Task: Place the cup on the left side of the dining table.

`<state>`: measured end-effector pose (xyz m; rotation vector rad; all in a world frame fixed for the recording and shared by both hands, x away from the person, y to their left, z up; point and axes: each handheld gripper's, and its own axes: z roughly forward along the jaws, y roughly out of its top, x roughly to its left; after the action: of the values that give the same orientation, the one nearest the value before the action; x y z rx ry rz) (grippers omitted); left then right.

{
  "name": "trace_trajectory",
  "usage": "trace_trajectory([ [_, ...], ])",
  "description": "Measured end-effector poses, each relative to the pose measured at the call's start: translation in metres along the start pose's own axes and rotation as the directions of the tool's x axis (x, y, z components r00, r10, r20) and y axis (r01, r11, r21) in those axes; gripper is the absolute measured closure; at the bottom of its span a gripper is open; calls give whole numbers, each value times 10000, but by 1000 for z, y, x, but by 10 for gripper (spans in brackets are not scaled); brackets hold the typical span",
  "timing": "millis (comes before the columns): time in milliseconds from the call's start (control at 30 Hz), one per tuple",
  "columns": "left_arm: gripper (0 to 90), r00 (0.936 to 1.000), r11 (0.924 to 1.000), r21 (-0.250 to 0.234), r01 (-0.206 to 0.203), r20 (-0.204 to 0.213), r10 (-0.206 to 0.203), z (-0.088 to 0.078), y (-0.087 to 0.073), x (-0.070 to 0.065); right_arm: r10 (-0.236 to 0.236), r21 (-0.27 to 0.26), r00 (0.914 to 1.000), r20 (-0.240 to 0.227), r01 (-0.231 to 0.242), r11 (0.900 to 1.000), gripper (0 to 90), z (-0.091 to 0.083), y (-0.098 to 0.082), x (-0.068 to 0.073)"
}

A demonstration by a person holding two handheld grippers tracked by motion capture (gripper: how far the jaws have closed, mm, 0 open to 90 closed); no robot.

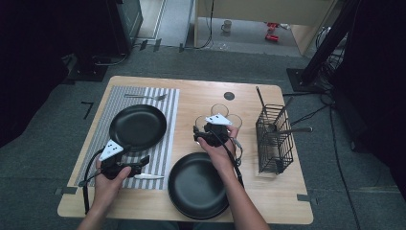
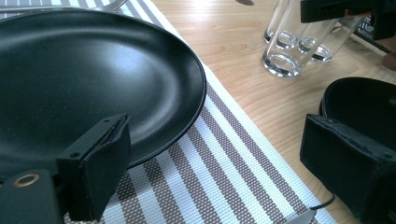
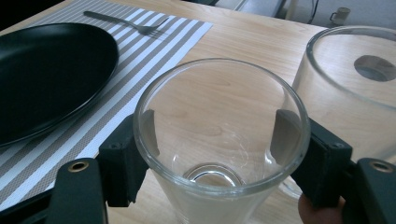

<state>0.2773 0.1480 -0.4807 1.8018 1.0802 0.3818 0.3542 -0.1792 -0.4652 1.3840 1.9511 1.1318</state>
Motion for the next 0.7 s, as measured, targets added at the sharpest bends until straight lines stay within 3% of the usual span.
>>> trace_trajectory([
  [333,95,9996,9999,-25,-154,240,155,7,5,-9,-17,-18,9984,-569,16,10000,280,-11,-13,2],
  [700,95,9986,10000,11,-59,530,59,24,10,-12,-252,199,9995,-192,256,9995,296,-7,-14,6],
])
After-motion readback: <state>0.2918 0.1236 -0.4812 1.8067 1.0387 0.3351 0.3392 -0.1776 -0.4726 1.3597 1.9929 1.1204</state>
